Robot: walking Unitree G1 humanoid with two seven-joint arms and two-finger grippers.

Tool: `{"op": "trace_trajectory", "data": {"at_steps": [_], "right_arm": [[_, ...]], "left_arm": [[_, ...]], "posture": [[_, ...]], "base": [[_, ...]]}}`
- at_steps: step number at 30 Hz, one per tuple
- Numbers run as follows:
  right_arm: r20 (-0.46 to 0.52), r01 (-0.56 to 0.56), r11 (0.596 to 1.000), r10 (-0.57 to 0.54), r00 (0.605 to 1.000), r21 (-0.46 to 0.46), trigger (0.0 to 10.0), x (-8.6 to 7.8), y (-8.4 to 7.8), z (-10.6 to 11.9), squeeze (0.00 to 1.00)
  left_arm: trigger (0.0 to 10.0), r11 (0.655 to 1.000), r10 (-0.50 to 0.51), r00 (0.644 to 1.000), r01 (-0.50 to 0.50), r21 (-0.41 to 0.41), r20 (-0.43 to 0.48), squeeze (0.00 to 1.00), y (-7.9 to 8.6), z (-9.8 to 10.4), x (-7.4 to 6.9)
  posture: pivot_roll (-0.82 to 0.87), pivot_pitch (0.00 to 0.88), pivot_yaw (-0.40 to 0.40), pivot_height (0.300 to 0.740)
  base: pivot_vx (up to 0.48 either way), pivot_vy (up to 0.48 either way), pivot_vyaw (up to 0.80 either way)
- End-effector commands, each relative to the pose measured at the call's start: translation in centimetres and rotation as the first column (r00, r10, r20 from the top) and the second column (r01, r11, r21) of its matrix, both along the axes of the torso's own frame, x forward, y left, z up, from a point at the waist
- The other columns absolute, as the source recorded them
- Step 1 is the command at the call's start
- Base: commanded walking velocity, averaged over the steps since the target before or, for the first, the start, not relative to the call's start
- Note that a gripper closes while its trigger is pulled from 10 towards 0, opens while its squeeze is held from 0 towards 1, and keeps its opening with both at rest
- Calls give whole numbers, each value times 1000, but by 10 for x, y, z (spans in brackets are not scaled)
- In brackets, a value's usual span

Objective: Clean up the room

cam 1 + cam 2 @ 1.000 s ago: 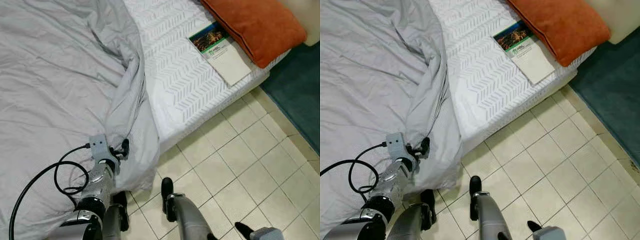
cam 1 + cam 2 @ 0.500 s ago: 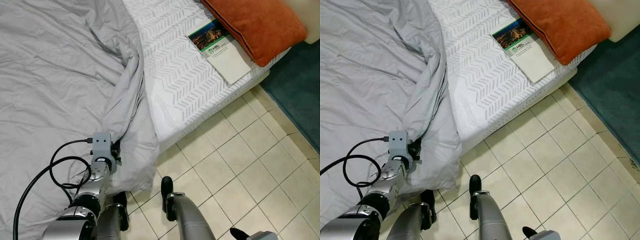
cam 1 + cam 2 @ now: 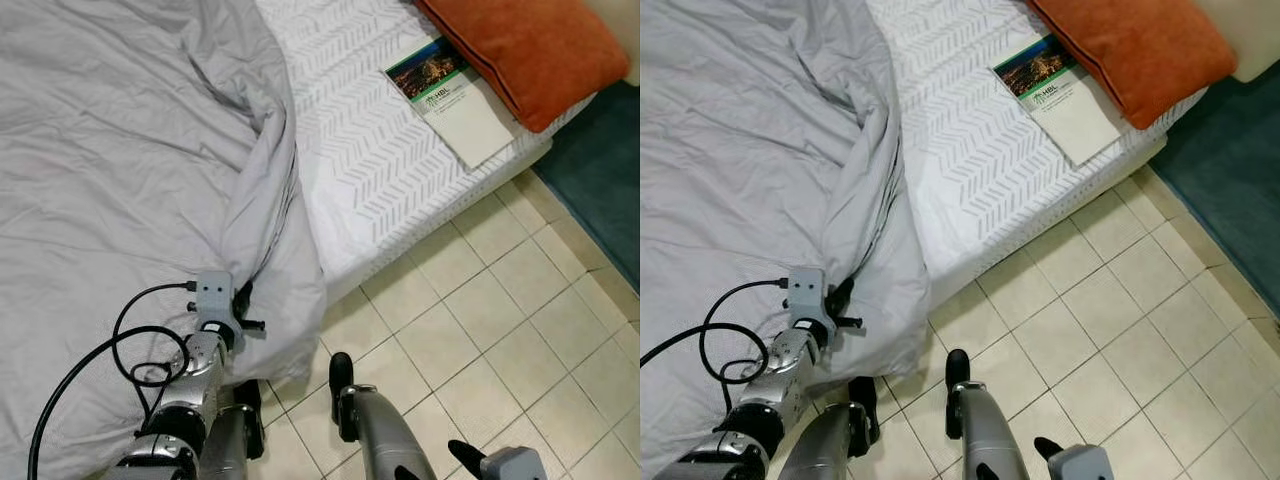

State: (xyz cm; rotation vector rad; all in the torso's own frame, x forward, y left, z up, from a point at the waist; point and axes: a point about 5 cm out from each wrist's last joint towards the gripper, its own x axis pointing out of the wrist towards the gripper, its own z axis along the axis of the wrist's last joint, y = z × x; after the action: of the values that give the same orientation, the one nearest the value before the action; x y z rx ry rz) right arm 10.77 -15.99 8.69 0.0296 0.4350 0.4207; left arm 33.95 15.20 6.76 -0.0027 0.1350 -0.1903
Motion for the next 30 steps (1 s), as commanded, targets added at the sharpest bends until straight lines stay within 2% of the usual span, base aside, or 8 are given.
{"op": "trace_trajectory", "data": {"at_steps": [1, 4, 6, 7, 9, 17, 25, 30], "right_arm": [[-58, 13, 1000, -14, 998, -13, 10000, -6, -1, -11, 0], [-53, 15, 1000, -16, 998, -9, 10000, -3, -1, -11, 0], [-53, 15, 1000, -16, 998, -7, 10000, -3, -1, -12, 0], [-55, 8, 1000, -8, 998, 2, 10000, -4, 1, -13, 0], [-56, 4, 1000, -3, 998, 6, 10000, -5, 2, -13, 0], [-66, 32, 999, -32, 997, 3, 10000, -15, 2, -13, 0], [-68, 46, 999, -46, 997, 5, 10000, -20, 4, -14, 0], [-69, 51, 999, -51, 996, 3, 10000, -21, 3, -14, 0]], "left_arm": [[10000, 993, -94, 994, 97, 61, -56, 0, -11, -17, -13], [10000, 960, -255, 966, 257, 112, -39, 0, -26, -12, -13], [10000, 949, -286, 957, 289, 124, -40, 0, -29, -11, -13], [10000, 904, -392, 915, 403, 143, -98, 0, -44, -14, -12], [10000, 882, -435, 892, 450, 140, -124, 0, -52, -13, -10], [10000, 862, -488, 868, 495, 109, -87, 0, -78, 7, 3], [10000, 793, -591, 800, 599, 106, -102, 0, -91, -2, -9], [10000, 788, -605, 790, 612, 71, -98, 0, -91, -5, -13]], "posture": [[-269, 592, -49, 740], [-263, 585, -37, 740], [-263, 585, -37, 740], [-264, 575, -22, 740], [-268, 572, -19, 740], [-303, 557, 6, 740], [-308, 548, 22, 740], [-307, 545, 24, 740]], "base": [[0, 0, 0], [0, 0, 0], [0, 0, 0], [0, 0, 0], [0, 0, 0], [0, 0, 0], [0, -456, 0], [0, -464, 0]]}}
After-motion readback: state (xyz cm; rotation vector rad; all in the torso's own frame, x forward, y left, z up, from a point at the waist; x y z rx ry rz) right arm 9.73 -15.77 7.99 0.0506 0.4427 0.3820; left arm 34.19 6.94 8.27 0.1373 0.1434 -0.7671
